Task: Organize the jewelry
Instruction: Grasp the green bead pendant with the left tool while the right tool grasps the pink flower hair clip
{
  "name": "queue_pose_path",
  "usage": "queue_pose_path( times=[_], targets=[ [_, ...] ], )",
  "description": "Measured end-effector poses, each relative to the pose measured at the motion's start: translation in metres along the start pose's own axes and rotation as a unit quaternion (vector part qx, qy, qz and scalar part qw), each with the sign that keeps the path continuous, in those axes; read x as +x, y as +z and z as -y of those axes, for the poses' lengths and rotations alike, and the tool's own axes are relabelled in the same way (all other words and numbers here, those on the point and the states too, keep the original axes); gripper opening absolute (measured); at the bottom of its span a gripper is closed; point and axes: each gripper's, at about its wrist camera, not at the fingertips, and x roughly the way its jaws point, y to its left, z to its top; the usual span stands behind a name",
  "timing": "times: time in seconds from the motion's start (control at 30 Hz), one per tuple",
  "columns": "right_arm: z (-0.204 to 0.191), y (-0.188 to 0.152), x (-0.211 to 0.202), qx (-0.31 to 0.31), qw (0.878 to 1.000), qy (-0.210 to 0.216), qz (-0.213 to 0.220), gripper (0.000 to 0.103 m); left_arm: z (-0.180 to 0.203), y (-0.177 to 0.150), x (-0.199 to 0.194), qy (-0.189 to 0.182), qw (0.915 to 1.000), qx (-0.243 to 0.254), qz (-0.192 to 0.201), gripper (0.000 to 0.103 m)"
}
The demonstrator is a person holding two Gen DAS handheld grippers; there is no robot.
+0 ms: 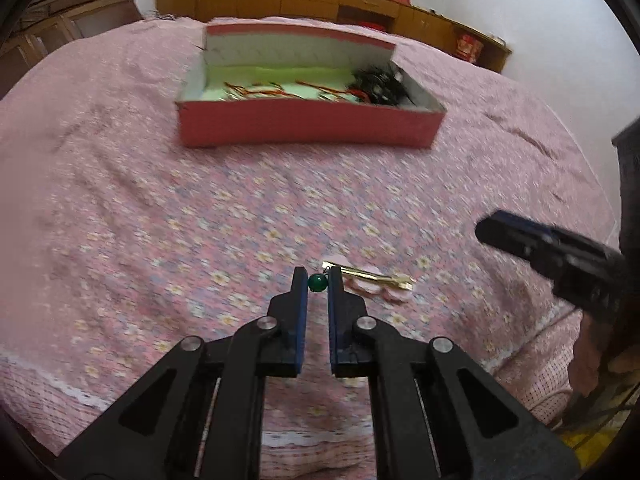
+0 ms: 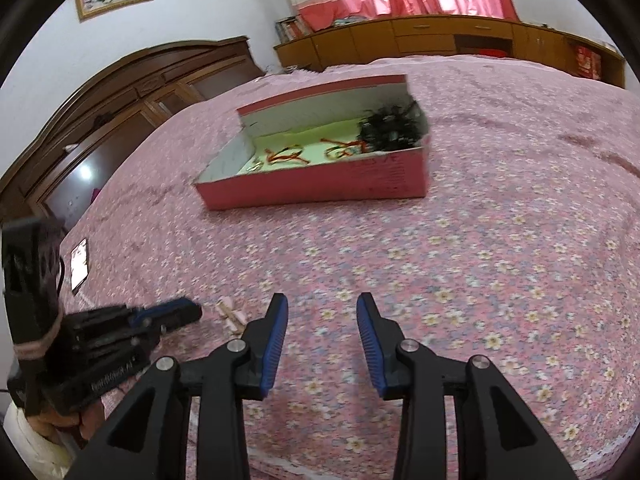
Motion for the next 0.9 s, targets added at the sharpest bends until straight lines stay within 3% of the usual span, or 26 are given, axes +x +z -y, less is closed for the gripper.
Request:
queue_pose_path(
  times=[0.37, 0.87, 0.9],
  targets=[
    [-0.044, -0.001, 0.028, -0.061, 0.997, 0.037, -0.039, 0.039, -0.033, 0.007, -0.002, 0.034, 0.9987, -0.035, 0.014, 0.001],
    [-0.067, -0.007, 0.075, -0.110, 0.988, 0.037, -0.105, 0.040, -0.049, 0.010, 0.004, 0.032, 0.9974, -0.064, 0.007, 0.001],
    [-0.068, -0.007, 0.076, -0.113, 0.987, 0.036, -0.106, 0.036, -0.049, 0.011, 0.006, 0.031, 0.9974, -0.064, 0.006, 0.001]
  ],
)
